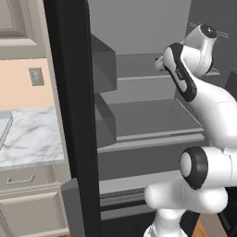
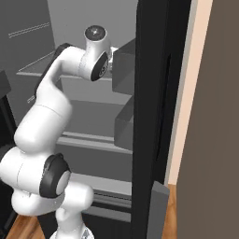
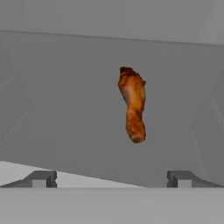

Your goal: Place one mushroom and one chicken drumstick in each tupperware on the nearby counter, to pack two identical lunches.

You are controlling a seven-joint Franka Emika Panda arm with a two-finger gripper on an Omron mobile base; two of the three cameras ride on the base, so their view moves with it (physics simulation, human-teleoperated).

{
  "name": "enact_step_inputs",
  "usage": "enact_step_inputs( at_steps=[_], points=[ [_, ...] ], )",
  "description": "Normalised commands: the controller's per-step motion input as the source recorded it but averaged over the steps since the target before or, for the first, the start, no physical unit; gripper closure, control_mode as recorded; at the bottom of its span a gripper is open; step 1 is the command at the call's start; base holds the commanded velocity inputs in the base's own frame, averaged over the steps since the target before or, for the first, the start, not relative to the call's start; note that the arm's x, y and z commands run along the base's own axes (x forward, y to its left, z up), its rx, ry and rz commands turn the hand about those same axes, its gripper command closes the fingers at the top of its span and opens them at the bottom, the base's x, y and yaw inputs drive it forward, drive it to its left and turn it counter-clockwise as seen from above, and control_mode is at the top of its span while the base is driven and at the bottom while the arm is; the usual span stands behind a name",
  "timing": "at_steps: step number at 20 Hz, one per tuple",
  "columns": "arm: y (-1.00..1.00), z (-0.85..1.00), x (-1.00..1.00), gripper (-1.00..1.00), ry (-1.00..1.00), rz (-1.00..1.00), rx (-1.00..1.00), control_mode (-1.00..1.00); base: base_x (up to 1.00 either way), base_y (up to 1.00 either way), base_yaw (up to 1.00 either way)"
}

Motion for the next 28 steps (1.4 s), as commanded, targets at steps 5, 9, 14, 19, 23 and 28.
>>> enact_step_inputs(
  at_steps=[5, 9, 14, 19, 23, 28],
  points=[
    [-0.01, -0.2, 0.64, -1.0, 0.0, 0.05, 0.0, -1.0, 0.0, 0.0, 0.0],
    [0.0, -0.19, 0.72, -1.0, 0.0, 0.03, 0.0, -1.0, 0.0, 0.0, 0.0],
    [-0.19, -0.08, 0.47, -1.0, 0.0, 0.01, 0.0, -1.0, 0.0, 0.0, 0.0],
    [-0.08, -0.19, 0.51, -1.0, 0.0, 0.0, 0.0, -1.0, 0.0, 0.0, 0.0],
    [0.02, -0.6, 0.27, 1.0, -0.01, 0.0, 0.0, -1.0, 0.0, 0.0, 0.0],
    [0.08, -0.98, 0.0, 1.0, -0.08, 0.0, 0.0, -1.0, 0.0, 0.0, 0.0]
  ],
)
